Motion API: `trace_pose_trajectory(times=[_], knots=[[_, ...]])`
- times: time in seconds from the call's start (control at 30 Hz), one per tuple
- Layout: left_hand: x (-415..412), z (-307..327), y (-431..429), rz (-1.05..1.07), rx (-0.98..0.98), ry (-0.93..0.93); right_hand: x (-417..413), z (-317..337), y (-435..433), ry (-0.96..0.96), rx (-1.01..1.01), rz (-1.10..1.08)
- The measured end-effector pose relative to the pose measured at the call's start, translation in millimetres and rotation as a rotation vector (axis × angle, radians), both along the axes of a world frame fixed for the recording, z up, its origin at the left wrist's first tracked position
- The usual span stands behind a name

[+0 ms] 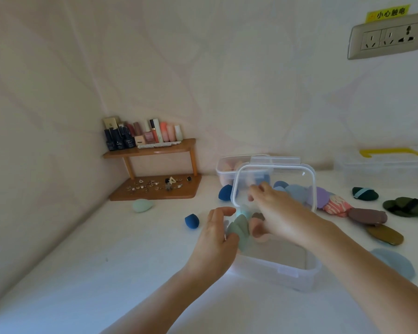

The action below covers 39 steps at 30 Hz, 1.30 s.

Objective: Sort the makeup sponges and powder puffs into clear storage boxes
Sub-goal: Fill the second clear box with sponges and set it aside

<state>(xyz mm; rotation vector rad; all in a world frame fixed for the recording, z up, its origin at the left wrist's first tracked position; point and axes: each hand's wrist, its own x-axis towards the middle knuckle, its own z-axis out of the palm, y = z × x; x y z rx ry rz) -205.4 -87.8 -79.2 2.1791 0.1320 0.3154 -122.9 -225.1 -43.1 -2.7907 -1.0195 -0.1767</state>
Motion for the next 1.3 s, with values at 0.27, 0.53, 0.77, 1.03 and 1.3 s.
trace_pose_trajectory(times=[0.27,0.53,0.77,1.03,1.3], knots=[[5.0,0.9,6.6,-0.059,-0.094,-0.007,10.7,-11.1,-14.5,0.031,0.032,-0.017],[80.4,13.3,82.5,0.326,0.089,-0.053,16.3,-12.8,-15.2,0.005,0.080,-0.005],[88.1,-15.1,160.5,0.733,0.587,0.168,15.5,-13.3,-13.7,-0.019,0.106,-0.014],[78.0,-24.5,185.8,0.653,0.283,0.077,17.1,-14.1,-14.3,-0.019,0.140,0.011],[64.2,58.3,78.4,0.144,-0.006,-0.192,17.9,-15.5,-16.7,0.031,0.171,0.024]])
